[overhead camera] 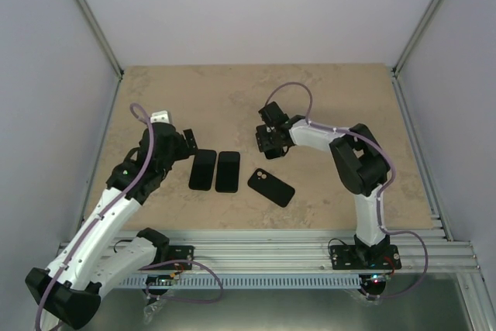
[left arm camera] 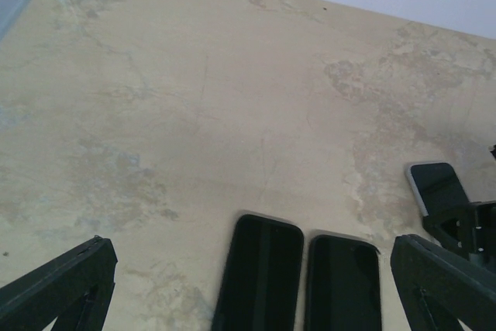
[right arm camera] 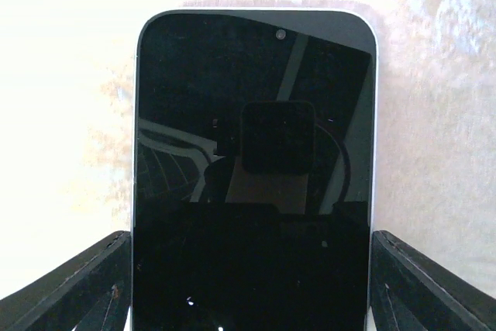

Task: Put the phone into the phone case

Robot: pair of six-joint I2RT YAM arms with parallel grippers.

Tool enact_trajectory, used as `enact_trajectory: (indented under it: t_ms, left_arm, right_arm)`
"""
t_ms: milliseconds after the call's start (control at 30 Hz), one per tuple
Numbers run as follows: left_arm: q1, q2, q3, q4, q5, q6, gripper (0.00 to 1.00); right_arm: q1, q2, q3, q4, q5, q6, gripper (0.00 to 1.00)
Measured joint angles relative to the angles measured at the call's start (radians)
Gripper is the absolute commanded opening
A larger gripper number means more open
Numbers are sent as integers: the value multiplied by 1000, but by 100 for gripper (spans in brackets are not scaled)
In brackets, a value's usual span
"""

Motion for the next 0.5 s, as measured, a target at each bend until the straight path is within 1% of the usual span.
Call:
enact_trajectory:
  t_ms: [167,333,500]
  left_arm:
    - [0,2,0,8,92,-57,99]
    - [0,-3,-16,66,208,-124,99]
    - [1,-3,-74,144,316,-196,99]
  right_arm:
    - [6,-58,-70,-8,-24,3,39]
    - [22,-137,-151,-27,-45,4,33]
    - [50,-234,-227,-25,-52,3,31]
